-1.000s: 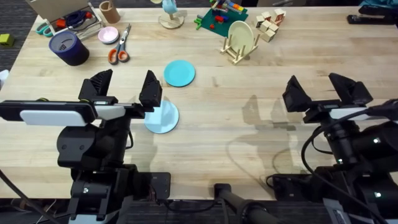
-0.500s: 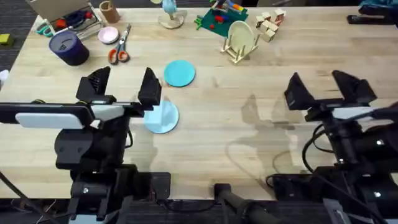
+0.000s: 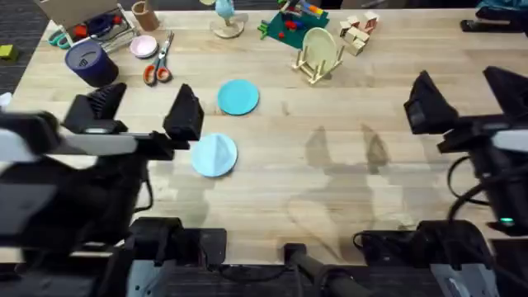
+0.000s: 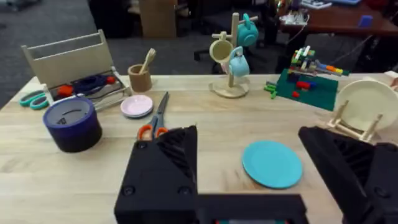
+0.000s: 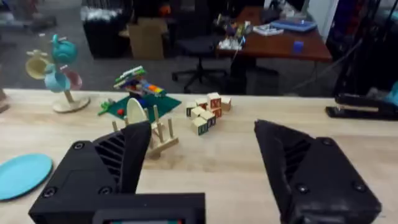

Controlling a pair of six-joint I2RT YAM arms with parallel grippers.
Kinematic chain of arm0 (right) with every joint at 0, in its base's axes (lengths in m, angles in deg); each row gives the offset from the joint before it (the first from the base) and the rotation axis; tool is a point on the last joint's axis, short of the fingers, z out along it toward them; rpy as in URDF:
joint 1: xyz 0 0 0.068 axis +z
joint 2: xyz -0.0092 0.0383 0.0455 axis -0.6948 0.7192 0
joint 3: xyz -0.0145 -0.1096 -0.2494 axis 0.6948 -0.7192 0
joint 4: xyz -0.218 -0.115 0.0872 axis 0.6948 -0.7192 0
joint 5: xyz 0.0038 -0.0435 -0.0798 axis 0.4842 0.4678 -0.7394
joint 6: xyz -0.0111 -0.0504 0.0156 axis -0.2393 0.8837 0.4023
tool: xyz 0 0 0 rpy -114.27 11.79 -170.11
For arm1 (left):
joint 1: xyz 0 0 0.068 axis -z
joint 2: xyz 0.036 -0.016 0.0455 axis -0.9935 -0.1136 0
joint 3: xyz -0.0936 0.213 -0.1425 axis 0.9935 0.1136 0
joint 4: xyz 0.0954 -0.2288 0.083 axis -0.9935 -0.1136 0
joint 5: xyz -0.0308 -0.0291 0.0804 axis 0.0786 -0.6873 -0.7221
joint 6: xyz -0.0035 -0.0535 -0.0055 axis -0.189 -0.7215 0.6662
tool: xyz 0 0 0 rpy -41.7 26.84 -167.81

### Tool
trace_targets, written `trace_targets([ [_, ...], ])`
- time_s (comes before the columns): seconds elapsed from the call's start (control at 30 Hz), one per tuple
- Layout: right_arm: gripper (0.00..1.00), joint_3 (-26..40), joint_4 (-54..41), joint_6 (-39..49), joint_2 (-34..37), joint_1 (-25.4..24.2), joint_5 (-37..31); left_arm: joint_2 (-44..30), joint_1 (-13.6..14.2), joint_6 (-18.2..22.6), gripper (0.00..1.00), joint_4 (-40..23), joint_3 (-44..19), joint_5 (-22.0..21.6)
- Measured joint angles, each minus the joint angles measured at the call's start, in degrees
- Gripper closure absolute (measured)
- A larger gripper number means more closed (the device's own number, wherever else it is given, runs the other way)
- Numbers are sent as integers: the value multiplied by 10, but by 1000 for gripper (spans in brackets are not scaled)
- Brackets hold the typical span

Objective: Pick up the plates from the table one by one and place each into a slot on the dish rack.

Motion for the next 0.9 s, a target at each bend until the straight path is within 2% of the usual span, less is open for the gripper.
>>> trace_targets([
  [0.27,5,192,-205,0,183,0,1,-146,0,-3,7,-161,-188,-2],
  [0.5,6,335,-341,0,348,0,1,-319,0,-3,8,-267,-293,2],
  [0.73,5,401,-394,0,458,0,1,-468,0,-3,8,-339,-375,12],
  [0.9,6,405,-394,0,494,0,1,-526,0,-3,8,-345,-393,11],
])
